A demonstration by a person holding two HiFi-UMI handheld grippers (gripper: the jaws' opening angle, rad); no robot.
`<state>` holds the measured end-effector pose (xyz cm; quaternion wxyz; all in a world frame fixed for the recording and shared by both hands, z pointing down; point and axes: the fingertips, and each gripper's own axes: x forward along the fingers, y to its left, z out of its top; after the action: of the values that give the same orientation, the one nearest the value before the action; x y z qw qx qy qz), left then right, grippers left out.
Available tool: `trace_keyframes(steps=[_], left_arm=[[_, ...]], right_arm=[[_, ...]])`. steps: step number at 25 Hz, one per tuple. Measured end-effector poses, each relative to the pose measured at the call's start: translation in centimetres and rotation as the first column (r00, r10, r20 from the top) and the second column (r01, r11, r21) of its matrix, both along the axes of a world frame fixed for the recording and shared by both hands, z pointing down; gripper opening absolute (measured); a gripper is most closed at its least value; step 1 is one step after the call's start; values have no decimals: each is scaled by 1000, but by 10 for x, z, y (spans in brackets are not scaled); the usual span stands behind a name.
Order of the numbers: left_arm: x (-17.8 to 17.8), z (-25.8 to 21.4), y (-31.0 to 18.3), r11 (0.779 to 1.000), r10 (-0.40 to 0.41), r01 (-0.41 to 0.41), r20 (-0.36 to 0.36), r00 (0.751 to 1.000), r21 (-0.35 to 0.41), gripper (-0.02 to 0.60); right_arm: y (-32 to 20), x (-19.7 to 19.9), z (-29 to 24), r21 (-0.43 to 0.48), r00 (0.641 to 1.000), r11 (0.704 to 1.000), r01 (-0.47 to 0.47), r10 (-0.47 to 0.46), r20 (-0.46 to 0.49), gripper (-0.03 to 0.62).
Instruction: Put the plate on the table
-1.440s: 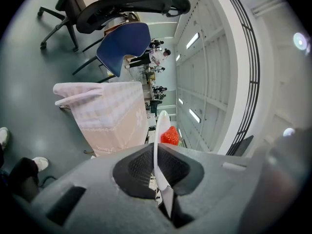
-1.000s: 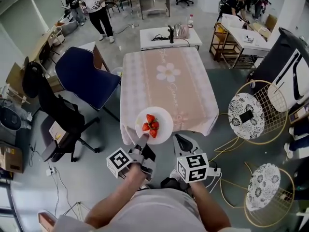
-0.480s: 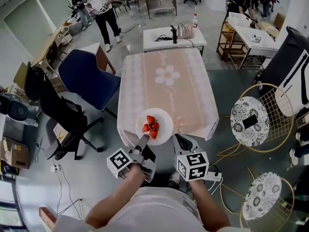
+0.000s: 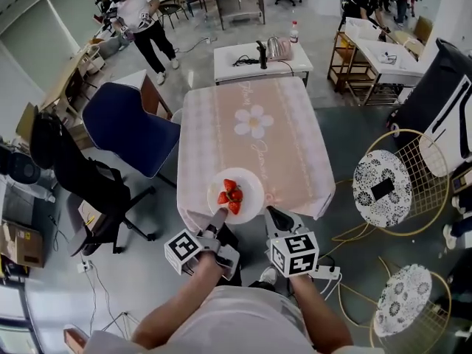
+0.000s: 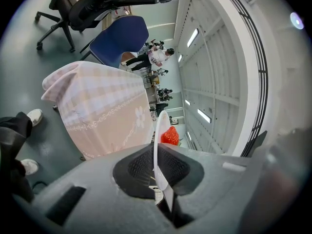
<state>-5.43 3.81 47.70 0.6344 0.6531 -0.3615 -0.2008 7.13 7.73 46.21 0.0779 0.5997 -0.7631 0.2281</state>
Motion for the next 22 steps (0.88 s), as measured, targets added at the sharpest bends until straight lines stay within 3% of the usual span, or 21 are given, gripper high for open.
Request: trace_keyframes(steps=[13,22], left_arm=[[-21,21,-118,997,57,-60,-55,997,-55,18],[-43,25,-174,992,92,-100,-106,990,-74,18]], right_arm=[[-109,-29,9,-71,998,996,-57,54,-45,5],[-154,-56,10,-113,992,989,-92,81,-98,5]])
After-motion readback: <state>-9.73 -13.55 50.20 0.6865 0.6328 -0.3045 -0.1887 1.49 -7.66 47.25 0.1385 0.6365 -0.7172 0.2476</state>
